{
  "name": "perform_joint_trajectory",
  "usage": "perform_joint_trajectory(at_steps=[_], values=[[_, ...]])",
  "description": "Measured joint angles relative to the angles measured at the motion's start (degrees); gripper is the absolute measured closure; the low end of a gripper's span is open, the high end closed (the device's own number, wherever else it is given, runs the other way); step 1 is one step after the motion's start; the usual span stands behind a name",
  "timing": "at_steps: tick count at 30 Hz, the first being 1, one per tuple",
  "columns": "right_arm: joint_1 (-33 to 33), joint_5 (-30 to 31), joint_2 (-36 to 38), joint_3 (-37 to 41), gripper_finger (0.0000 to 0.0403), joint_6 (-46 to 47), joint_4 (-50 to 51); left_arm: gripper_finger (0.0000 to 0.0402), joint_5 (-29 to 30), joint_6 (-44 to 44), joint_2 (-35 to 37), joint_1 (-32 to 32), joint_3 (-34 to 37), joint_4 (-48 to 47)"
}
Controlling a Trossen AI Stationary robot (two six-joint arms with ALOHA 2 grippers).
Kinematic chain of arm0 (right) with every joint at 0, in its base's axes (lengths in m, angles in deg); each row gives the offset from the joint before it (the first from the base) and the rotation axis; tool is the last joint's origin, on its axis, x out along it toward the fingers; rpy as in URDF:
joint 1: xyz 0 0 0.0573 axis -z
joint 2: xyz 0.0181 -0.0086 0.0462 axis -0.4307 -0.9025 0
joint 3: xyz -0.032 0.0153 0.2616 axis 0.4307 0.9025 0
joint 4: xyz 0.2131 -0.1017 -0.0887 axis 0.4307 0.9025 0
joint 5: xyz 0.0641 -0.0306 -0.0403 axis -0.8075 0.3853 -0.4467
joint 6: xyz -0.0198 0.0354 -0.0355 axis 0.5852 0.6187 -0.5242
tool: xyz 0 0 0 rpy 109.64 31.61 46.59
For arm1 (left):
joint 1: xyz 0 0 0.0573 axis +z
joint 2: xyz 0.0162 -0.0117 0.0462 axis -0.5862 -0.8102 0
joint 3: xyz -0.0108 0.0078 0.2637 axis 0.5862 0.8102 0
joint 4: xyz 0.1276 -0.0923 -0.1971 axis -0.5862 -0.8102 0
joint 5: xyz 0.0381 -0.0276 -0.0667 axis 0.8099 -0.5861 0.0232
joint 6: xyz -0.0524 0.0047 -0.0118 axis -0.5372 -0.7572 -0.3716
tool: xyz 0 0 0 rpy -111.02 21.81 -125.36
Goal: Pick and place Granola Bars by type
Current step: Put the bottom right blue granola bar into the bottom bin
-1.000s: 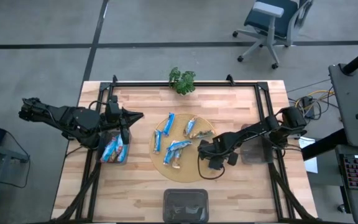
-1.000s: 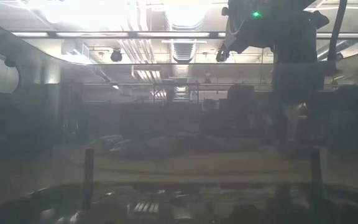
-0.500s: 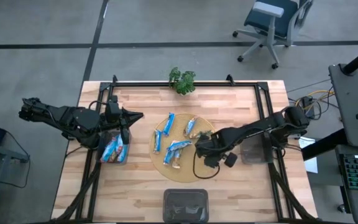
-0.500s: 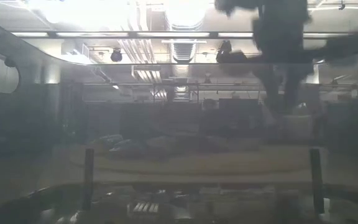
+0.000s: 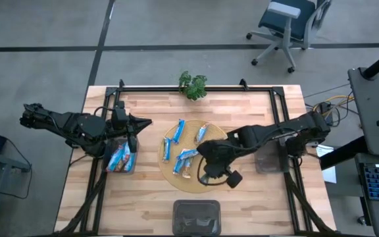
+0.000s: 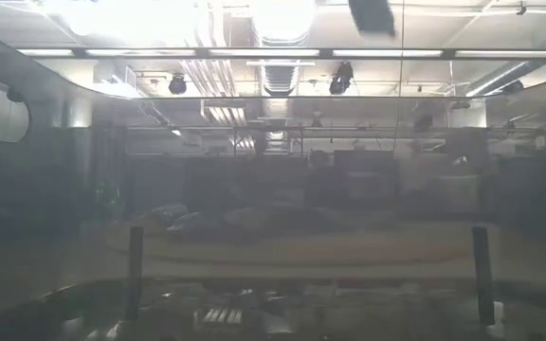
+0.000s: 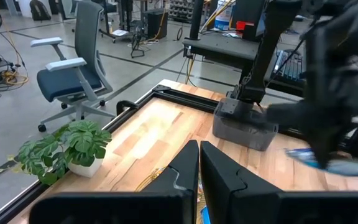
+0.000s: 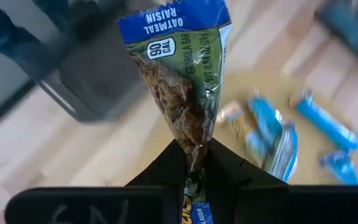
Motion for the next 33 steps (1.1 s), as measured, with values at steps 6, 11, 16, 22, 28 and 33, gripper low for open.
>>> perform_joint_trajectory(at_steps=[6, 11, 16, 22, 28, 33], values=[[-4.73, -0.15, 0.0, -4.41, 0.0367, -0.27, -1.27, 0.0402, 0.0, 1.06, 0.0, -0.01, 0.0, 0.0], [-7.7, -0.06, 0.0, -4.2, 0.0367, -0.17, -3.99, 0.0402, 0.0, 1.14, 0.0, -0.01, 0.0, 0.0], [-9.81, 0.07, 0.0, -1.82, 0.0367, -2.35, -8.25, 0.0402, 0.0, 1.16, 0.02, -0.02, 0.0, 0.0], [-11.6, 0.07, 0.0, 2.17, 0.0367, -8.55, -14.44, 0.0402, -0.02, 1.14, 0.02, -0.02, 0.0, -0.01], [-12.2, 0.11, -0.95, 4.29, 0.0369, -5.57, -20.96, 0.0402, -0.3, 1.14, 0.02, -0.01, 0.0, 0.0], [-13.22, 0.09, -4.43, 4.35, 0.0369, -4.71, -23.91, 0.0402, -0.33, 1.12, 0.07, -0.02, 0.88, -0.14]])
